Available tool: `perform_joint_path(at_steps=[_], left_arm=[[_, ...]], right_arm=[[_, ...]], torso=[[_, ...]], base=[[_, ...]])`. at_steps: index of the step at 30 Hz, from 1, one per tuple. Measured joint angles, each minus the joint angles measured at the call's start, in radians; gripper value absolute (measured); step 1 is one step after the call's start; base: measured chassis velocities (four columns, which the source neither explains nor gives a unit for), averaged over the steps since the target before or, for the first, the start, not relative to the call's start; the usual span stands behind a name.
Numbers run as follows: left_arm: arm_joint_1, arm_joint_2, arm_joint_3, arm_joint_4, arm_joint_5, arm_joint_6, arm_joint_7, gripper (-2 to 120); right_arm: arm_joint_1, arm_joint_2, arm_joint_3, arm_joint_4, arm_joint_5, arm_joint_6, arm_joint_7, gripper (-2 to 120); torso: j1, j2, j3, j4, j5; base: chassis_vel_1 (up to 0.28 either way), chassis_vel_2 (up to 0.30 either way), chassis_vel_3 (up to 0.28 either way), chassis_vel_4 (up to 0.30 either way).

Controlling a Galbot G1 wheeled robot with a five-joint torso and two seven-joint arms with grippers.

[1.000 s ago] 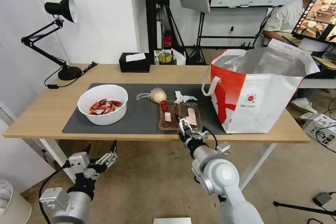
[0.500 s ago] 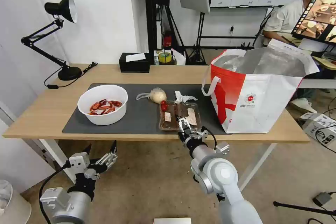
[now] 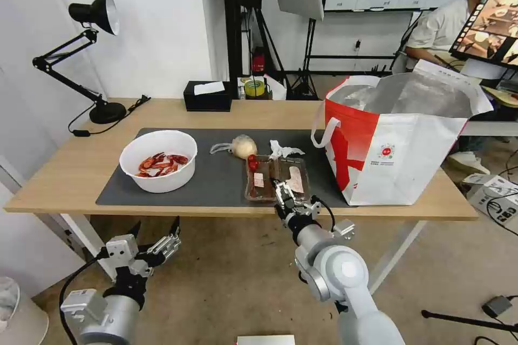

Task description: Pick up the trash from the table and place it into the takeout bag.

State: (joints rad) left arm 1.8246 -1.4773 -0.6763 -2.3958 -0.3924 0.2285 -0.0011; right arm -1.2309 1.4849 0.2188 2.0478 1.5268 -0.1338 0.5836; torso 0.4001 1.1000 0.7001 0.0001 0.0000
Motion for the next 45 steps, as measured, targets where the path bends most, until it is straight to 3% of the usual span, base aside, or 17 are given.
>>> perform_joint_path(at_steps=[45], left_arm=[[0.017, -0.007, -0.002, -0.015, 0.004, -0.001, -0.001, 100]], right_arm=[[-0.003, 0.004, 0.039, 0.017, 0.007, 0.006, 0.024, 100]], torso=[[0.000, 0.000, 0.000, -0.0001, 0.0000]], base=[[0.000, 0.000, 0.000, 0.000]])
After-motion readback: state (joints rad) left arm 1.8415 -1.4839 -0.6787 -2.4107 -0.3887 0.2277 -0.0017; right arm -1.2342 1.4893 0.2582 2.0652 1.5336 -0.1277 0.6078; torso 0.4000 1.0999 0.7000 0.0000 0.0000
